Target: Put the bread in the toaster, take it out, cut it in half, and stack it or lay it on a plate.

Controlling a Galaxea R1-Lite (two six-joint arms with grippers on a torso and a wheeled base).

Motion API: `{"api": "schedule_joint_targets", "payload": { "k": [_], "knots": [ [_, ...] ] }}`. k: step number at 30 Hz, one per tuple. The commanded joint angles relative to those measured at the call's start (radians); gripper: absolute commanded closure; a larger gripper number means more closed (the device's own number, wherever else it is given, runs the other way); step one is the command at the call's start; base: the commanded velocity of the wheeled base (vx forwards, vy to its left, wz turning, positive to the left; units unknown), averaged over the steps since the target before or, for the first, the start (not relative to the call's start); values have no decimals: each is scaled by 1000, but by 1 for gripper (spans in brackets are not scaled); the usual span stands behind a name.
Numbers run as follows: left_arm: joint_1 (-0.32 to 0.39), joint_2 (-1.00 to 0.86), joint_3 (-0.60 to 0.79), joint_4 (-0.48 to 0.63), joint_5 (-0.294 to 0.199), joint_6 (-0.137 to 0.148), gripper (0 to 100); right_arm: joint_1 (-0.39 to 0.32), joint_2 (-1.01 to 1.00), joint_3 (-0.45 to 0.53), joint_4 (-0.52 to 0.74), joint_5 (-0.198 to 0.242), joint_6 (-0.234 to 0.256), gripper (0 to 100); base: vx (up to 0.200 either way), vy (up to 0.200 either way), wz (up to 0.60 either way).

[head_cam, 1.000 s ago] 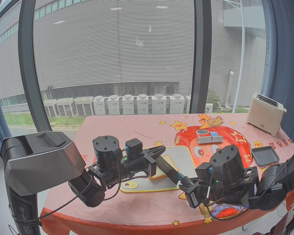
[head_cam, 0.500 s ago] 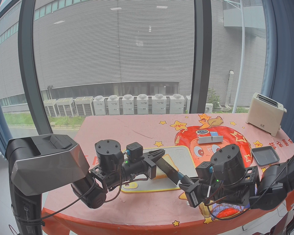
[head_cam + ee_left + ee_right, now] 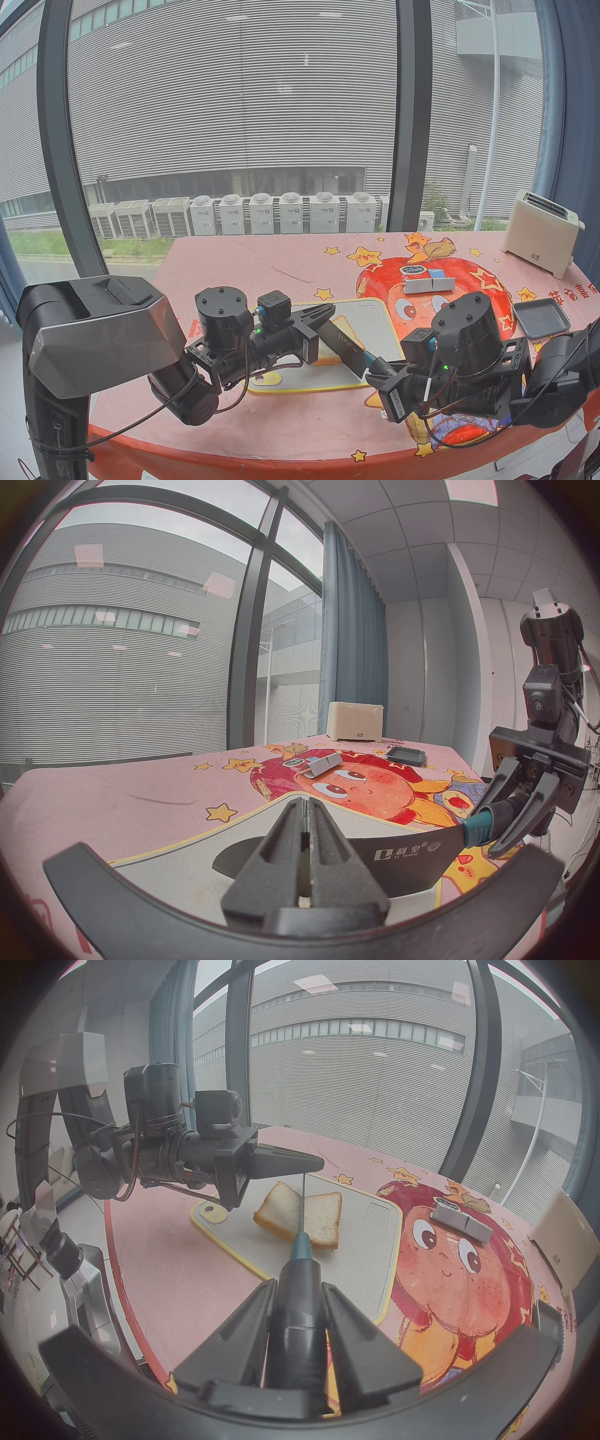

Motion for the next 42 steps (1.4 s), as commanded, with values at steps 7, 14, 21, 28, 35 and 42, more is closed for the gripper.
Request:
{"api": "schedule_joint_targets", "payload": {
  "k": [7, 14, 21, 28, 35, 42],
  "knots": [
    [3, -58, -8, 37, -1, -2, 100, 0, 21, 2, -1, 0, 0, 100, 0, 0, 0],
    [17, -39, 9, 32, 1, -1, 100, -8, -15, -6, -21, 0, 0, 100, 0, 0, 0],
    [15, -22, 1, 31, 1, -1, 100, -9, 19, 3, -35, 0, 0, 100, 0, 0, 0],
    [15, -64, -8, 42, 1, -1, 100, -9, 48, 6, -35, 0, 0, 100, 0, 0, 0],
    [15, -58, 9, 51, 1, -1, 100, -11, 24, 3, -38, -1, 0, 100, 0, 0, 0],
    [12, -41, 30, 49, 1, -1, 100, -11, -9, 2, -37, -1, -2, 100, 0, 0, 0]
  ]
}}
